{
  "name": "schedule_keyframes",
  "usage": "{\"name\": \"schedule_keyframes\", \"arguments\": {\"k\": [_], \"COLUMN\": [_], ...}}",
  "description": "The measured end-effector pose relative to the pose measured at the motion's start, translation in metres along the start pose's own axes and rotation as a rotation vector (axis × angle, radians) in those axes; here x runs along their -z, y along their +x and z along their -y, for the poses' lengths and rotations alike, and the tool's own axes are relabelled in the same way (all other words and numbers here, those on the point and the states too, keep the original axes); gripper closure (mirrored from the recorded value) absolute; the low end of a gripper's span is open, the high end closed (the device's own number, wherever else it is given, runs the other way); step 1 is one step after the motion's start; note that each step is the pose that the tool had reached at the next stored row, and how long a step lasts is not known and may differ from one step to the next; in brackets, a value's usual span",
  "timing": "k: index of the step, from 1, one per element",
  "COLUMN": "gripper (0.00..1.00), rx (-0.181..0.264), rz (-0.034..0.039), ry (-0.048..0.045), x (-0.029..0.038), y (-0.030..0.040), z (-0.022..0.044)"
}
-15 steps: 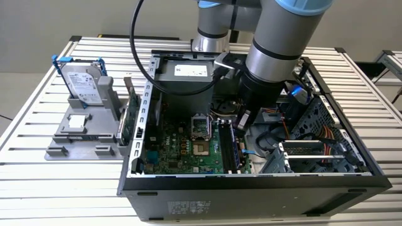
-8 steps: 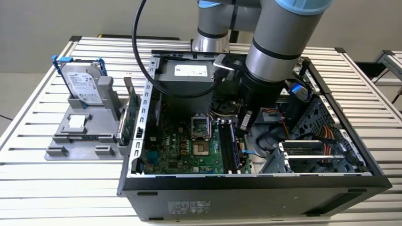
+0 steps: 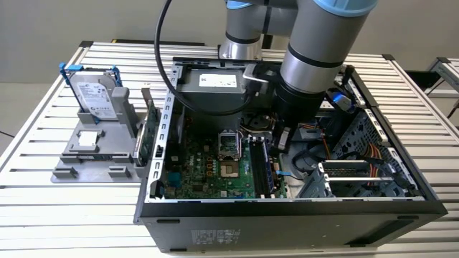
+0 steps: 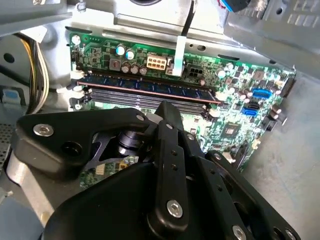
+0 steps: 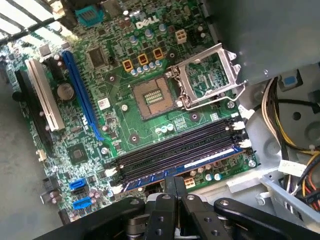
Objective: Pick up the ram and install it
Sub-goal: 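Press down the ram until it locks into place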
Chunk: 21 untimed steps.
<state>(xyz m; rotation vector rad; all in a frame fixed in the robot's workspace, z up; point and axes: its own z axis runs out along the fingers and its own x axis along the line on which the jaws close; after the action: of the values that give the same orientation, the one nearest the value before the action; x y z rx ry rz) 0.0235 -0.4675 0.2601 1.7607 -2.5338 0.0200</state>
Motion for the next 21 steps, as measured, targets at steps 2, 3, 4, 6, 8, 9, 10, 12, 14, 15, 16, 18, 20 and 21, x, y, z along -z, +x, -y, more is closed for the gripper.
{"name": "schedule_keyframes", "arguments": {"k": [2,3,4,6,8,9,10,12,14,15,16,18,20,21], "gripper": [1.0,1.0,1.0,1.0,1.0,1.0,1.0,1.0,1.0,1.0,1.0,1.0,1.0,1.0], "rx": [0.048,0.062,0.076,0.102,0.128,0.142,0.153,0.169,0.181,0.186,0.192,0.206,0.25,0.255], "rz": [-0.001,-0.0013,-0.0016,-0.0021,-0.0025,-0.0029,-0.0034,-0.0036,-0.0038,-0.0039,-0.004,-0.0043,-0.0051,-0.0051], "ry": [0.0025,0.0033,0.0041,0.0055,0.0069,0.0076,0.0082,0.009,0.0097,0.0099,0.0103,0.011,0.0138,0.0143], "x": [-0.0001,-0.0001,-0.0002,-0.0002,-0.0004,-0.0005,-0.0005,-0.0008,-0.0011,-0.0011,-0.0012,-0.0014,-0.0022,-0.0023], "y": [0.0,-0.0001,-0.0001,-0.0002,-0.0004,-0.0005,-0.0009,-0.0018,-0.0027,-0.0031,-0.0036,-0.0048,-0.0085,-0.0086], "z": [0.0,0.0,0.0,-0.0001,-0.0001,-0.0002,-0.0003,-0.0006,-0.0009,-0.0011,-0.0013,-0.0017,-0.0031,-0.0033]}}
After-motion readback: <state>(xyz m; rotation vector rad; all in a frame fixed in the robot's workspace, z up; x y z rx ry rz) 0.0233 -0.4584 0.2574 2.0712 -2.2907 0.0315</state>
